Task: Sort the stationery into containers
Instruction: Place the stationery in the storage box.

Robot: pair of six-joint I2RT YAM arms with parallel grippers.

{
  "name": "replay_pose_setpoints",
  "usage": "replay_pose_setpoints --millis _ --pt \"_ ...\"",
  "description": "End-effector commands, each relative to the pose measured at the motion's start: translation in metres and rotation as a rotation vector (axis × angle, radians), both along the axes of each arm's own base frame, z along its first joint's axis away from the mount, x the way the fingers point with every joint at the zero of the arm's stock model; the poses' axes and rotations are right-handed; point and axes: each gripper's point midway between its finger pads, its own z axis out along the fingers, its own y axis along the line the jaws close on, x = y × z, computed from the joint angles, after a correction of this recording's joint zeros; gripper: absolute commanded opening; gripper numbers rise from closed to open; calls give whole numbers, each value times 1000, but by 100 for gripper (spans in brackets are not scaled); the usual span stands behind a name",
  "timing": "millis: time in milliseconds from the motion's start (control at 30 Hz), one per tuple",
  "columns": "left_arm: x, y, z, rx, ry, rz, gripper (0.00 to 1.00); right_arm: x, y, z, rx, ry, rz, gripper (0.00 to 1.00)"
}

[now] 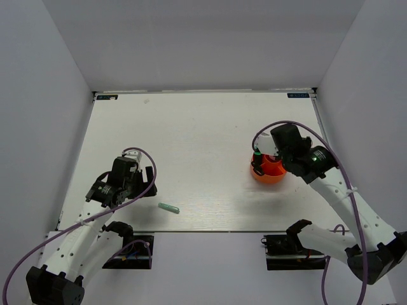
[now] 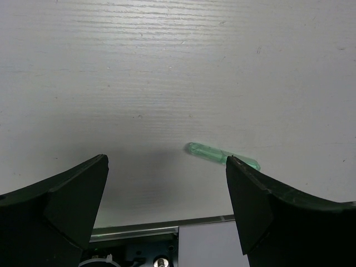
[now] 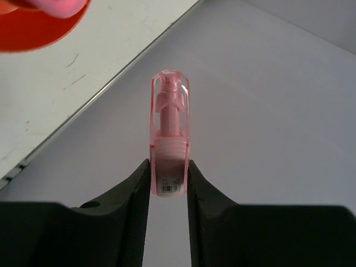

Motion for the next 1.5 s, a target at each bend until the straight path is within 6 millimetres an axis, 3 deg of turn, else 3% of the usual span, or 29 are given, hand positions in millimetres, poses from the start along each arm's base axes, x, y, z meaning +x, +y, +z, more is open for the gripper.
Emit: replay_pose_setpoints --millis 0,267,700,867,1133,1467 --pt "5 -3 4 -14 -22 -12 97 -23 -12 -8 -76 188 39 0" --pt "5 -4 4 -18 -24 -14 97 -35 -14 -56 -148 443 152 0" --pt "5 -3 2 -11 -11 -12 98 -23 -9 -103 -158 613 286 0" --pt "5 -3 1 -9 -5 -11 98 -17 -11 -113 -198 608 382 0" --pt "4 -3 0 -6 3 -11 98 15 -6 -122 -237 497 480 0" --pt "5 -3 -1 -5 3 -14 98 25 0 -131 -240 484 539 0"
